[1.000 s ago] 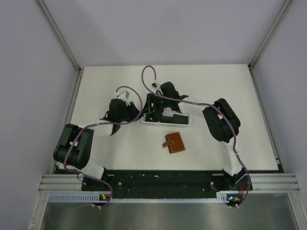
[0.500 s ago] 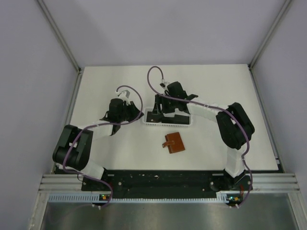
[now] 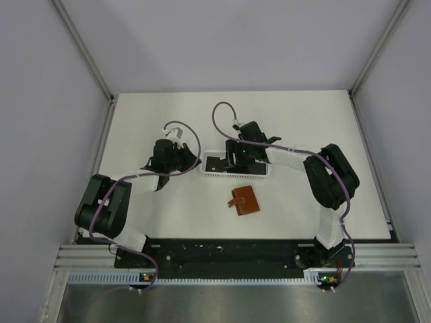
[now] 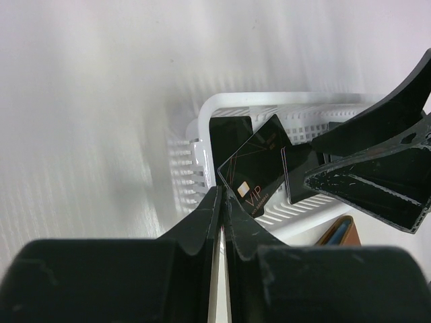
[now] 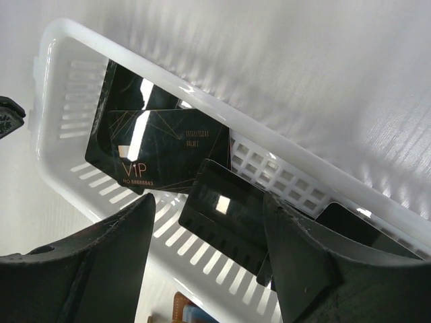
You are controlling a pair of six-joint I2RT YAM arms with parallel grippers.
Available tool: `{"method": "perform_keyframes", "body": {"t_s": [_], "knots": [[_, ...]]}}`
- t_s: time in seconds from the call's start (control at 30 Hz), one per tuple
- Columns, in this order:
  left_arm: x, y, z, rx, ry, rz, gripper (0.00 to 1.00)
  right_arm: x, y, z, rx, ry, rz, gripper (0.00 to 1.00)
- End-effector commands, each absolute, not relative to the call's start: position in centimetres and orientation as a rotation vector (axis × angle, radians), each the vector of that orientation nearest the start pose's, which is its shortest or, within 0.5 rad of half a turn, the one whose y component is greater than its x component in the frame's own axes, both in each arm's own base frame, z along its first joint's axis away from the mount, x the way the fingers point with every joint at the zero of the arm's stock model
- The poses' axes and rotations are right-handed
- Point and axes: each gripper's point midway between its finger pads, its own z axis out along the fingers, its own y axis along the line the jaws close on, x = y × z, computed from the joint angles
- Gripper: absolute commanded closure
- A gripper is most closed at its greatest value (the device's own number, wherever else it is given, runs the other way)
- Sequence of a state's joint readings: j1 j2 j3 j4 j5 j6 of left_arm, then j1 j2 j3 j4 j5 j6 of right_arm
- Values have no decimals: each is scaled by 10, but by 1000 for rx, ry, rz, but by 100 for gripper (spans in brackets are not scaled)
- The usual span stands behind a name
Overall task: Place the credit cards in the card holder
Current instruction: Pick up the credit card from the storage box.
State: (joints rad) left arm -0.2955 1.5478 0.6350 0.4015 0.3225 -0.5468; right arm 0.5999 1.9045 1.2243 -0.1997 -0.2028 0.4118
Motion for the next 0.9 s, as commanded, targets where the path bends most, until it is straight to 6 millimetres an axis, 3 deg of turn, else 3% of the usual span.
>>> {"method": "perform_keyframes", "body": {"t_s": [0.0,0.4,0.7,0.87], "knots": [[360,-193,78,-33,2131,-854,92,356,309,43,-328,2504,708,34],[359,-193,75,-40,2141,-854,100,352,338,21,-246,2541,961,34],[357,-192,69,-41,2156,-846,100,353,356,34,-222,2457,1157,35],[357,-186,77,-40,2145,-805,74,353,350,29,-211,2470,1130,35]]}}
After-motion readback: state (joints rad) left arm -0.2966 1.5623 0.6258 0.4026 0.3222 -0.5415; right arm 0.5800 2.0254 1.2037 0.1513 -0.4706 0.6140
